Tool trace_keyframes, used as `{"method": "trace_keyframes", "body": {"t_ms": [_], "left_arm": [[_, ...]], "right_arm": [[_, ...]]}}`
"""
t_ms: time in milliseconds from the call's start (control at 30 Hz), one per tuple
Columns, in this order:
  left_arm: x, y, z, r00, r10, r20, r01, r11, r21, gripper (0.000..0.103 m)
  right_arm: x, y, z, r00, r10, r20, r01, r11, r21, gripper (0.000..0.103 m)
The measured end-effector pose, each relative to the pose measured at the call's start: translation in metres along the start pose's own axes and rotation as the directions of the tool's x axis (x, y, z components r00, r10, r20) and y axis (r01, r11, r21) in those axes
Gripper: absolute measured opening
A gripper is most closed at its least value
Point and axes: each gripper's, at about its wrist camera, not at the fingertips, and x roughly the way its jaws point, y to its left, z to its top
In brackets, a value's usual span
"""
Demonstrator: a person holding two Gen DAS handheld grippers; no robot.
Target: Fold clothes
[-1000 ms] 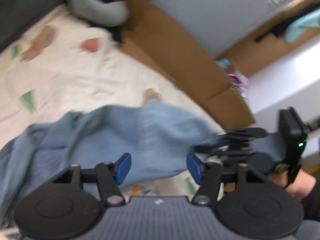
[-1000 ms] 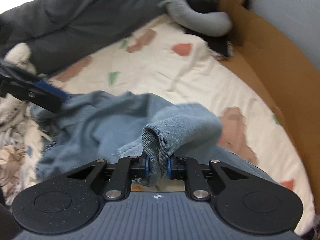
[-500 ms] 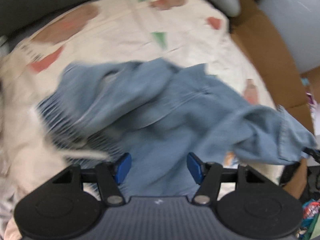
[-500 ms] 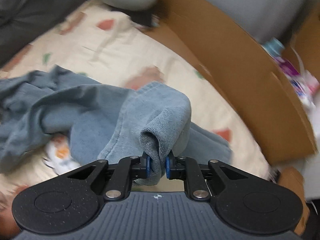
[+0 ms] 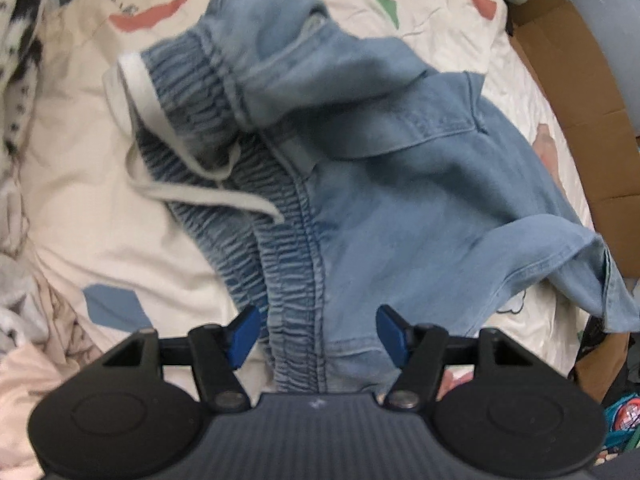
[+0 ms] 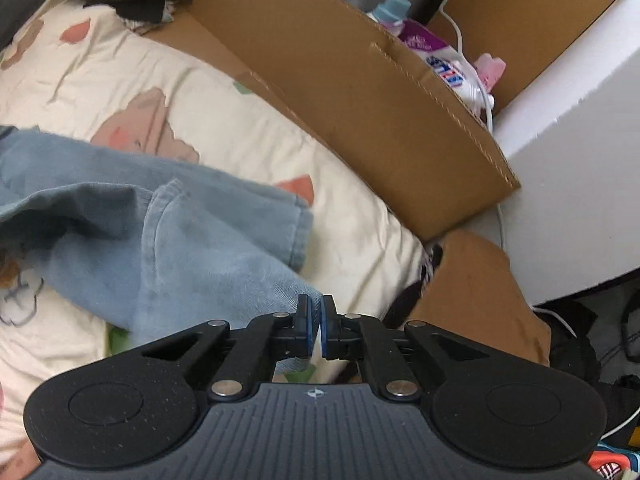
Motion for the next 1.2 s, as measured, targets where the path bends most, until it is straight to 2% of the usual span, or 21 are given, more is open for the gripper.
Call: {"method": "trace_keyframes", "body": {"t_ms": [67,200,300,367,400,467,733,867,1000,1100,1167,1200], "left_arm": [[0.003,0.002,-0.004,1.000,-0.001,-0.010,0.001,1.000,-0.005,0.067],[0.002,0.005,-0.011,1.000,0.022,0.010,-0.022,1.000,0.019,0.067],[-0.005,0.017,-0.006,0.997,0.055,0.046,-0.056,0.998,0.019,0.065],[-0.011,0.026,0.001,0.994,0.078,0.074,-0.079,0.997,0.013,0.065],[-0.014,0.031,0.004,0.992,0.089,0.088,-0.090,0.996,0.011,0.065],[-0.018,0.042,0.010,0.989,0.091,0.116,-0.087,0.996,-0.032,0.065],[-0.031,0.090,0.036,0.968,0.102,0.227,-0.054,0.976,-0.210,0.071],[-0.027,0.109,0.045,0.963,0.104,0.248,-0.029,0.957,-0.288,0.071],[-0.013,0.121,0.050,0.965,0.095,0.244,-0.008,0.941,-0.338,0.070],[-0.001,0.127,0.051,0.961,0.085,0.262,0.024,0.922,-0.386,0.062],[0.006,0.134,0.053,0.959,0.053,0.277,0.073,0.901,-0.427,0.053],[0.008,0.136,0.054,0.959,0.052,0.280,0.080,0.894,-0.442,0.042]], "right_arm": [[0.002,0.000,-0.007,1.000,-0.009,-0.019,0.009,1.000,-0.015,0.002],[0.004,-0.007,-0.011,0.995,-0.087,-0.053,0.087,0.996,0.013,0.006],[0.002,-0.009,-0.013,0.998,-0.047,-0.047,0.049,0.998,0.043,0.010],[0.001,-0.009,-0.014,0.999,-0.012,-0.040,0.015,0.998,0.058,0.021],[0.000,-0.009,-0.015,0.999,0.005,-0.036,-0.003,0.998,0.065,0.023],[0.001,-0.002,-0.014,0.999,0.032,-0.034,-0.031,0.999,0.044,0.026],[0.000,0.029,0.004,0.990,0.134,-0.033,-0.134,0.991,-0.020,0.026],[0.000,0.043,0.009,0.987,0.158,-0.043,-0.160,0.986,-0.054,0.026],[0.004,0.054,0.011,0.985,0.157,-0.069,-0.163,0.982,-0.094,0.026],[0.003,0.056,0.014,0.985,0.157,-0.069,-0.163,0.982,-0.098,0.026],[0.003,0.057,0.016,0.985,0.157,-0.068,-0.163,0.982,-0.100,0.026],[0.003,0.057,0.016,0.985,0.156,-0.070,-0.163,0.982,-0.100,0.026]]}}
